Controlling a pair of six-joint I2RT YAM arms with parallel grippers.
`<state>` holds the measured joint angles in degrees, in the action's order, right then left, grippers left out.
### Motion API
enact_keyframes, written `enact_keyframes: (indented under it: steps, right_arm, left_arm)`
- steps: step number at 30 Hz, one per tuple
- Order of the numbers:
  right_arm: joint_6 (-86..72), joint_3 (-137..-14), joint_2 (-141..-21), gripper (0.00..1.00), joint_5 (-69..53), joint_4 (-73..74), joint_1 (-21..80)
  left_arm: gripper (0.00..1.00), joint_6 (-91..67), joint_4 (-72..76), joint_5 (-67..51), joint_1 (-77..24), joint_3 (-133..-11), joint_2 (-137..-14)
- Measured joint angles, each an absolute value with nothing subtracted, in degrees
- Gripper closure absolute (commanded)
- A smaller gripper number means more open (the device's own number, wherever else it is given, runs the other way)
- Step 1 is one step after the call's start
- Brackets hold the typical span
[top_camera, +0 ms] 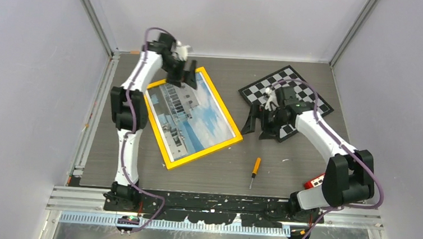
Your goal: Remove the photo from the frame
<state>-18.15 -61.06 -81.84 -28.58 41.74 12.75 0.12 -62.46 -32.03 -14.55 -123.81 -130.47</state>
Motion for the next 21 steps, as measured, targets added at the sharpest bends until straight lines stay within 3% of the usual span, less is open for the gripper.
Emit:
enact_keyframes:
  steps: [4,7,21]
  right_arm:
    - [-18.44,-58.15,-83.85,0.00,-28.21,40.64,18.61]
    - [-18.39,-57.01,-85.43,0.00,-28.14,40.18,22.41]
    - [-16.58,-56.25,-90.26,0.00,-27.35,38.54,32.47]
  left_arm:
    - [0.00,0.49,-61.43,-30.02,-4.58,-134.74,-135.50]
    - [0.00,0.45,-59.09,-27.40,-0.54,-136.25,-137.56]
    - [0.00,3.68,-51.00,-17.74,0.71,-136.25,-144.00]
